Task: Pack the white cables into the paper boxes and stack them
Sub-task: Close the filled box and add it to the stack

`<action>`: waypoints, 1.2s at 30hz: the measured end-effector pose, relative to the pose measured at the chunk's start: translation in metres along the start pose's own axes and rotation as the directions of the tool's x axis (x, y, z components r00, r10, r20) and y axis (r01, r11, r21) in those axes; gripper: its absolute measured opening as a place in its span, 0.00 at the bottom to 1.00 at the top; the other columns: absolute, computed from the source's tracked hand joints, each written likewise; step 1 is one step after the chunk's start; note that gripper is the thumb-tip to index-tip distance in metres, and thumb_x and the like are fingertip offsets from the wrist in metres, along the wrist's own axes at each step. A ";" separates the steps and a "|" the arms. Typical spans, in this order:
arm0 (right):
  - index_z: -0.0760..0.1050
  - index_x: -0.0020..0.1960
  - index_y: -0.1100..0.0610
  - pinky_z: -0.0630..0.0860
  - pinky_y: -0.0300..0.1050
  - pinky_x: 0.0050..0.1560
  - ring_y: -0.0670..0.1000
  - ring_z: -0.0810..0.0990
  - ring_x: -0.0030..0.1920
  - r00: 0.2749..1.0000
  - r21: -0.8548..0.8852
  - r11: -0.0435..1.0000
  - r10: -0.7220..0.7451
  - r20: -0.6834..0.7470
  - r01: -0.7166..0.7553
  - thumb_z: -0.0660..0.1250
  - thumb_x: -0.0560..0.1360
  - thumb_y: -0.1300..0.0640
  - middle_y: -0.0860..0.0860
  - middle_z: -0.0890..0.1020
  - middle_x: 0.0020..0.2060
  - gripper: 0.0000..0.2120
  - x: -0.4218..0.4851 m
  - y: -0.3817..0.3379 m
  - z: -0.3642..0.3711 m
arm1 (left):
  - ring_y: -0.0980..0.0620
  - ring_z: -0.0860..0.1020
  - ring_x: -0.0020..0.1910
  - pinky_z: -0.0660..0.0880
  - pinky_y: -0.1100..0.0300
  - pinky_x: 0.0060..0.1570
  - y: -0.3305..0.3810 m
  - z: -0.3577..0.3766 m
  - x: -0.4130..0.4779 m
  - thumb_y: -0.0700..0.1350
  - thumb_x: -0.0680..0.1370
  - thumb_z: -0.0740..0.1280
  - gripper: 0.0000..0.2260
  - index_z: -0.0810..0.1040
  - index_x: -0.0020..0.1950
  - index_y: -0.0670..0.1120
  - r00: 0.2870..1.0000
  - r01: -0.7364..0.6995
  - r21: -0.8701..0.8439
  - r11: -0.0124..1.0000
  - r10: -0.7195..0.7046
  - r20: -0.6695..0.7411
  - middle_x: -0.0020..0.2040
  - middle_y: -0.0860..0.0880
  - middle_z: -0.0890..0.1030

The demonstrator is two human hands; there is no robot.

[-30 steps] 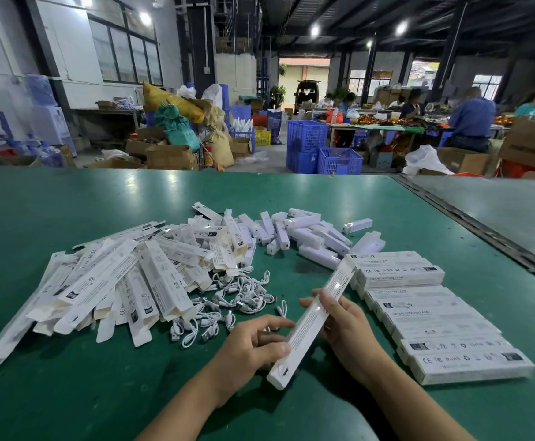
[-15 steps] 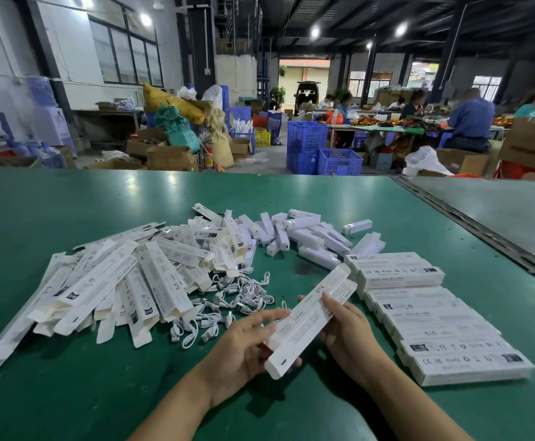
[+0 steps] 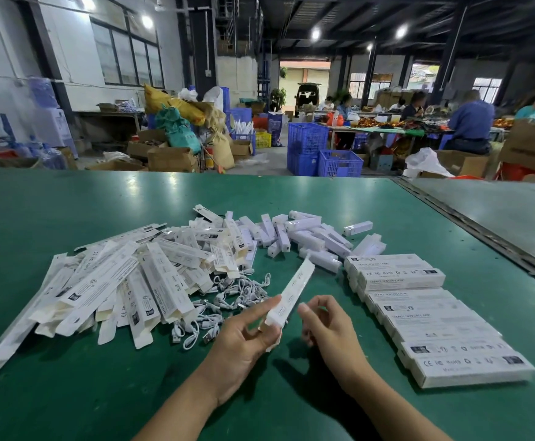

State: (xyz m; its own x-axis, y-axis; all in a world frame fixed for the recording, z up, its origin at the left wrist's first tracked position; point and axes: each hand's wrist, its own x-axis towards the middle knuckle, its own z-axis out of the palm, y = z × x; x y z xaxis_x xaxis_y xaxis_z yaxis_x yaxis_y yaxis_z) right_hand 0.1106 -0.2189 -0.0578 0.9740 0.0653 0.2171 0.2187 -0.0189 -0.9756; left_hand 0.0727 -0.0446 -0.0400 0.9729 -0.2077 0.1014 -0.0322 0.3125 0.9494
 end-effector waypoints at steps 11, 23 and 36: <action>0.74 0.59 0.40 0.76 0.54 0.44 0.57 0.80 0.40 0.929 -0.200 0.953 -0.149 0.339 0.226 0.65 0.74 0.48 0.53 0.84 0.41 0.14 -0.013 -0.014 0.000 | 0.51 0.75 0.68 0.74 0.45 0.66 -0.007 -0.001 0.006 0.43 0.61 0.79 0.17 0.88 0.49 0.53 0.978 -0.152 0.288 0.946 0.186 -0.094 0.75 0.55 0.66; 0.64 0.57 0.43 0.64 0.35 0.34 0.43 0.69 0.30 0.897 -0.364 0.859 -0.212 0.389 0.361 0.60 0.79 0.52 0.44 0.79 0.33 0.09 -0.014 -0.012 -0.002 | 0.60 0.77 0.65 0.75 0.63 0.59 -0.004 -0.004 0.002 0.57 0.69 0.76 0.25 0.74 0.55 0.41 0.987 -0.136 0.341 0.930 0.157 -0.035 0.67 0.56 0.79; 0.64 0.54 0.43 0.76 0.52 0.42 0.49 0.77 0.39 0.819 -0.468 0.702 -0.299 0.490 0.537 0.64 0.70 0.54 0.42 0.78 0.41 0.15 -0.016 -0.022 -0.002 | 0.53 0.75 0.36 0.79 0.60 0.44 -0.008 -0.007 0.007 0.41 0.66 0.76 0.09 0.84 0.45 0.41 0.963 -0.109 0.257 0.960 0.165 -0.212 0.59 0.55 0.84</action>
State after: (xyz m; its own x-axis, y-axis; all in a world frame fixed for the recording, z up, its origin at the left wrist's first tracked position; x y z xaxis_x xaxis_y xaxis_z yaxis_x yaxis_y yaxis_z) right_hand 0.0905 -0.2211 -0.0402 0.7026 0.5482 0.4537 0.7042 -0.4446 -0.5535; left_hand 0.0815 -0.0419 -0.0485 0.9803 0.0477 0.1919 -0.1954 0.0849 0.9770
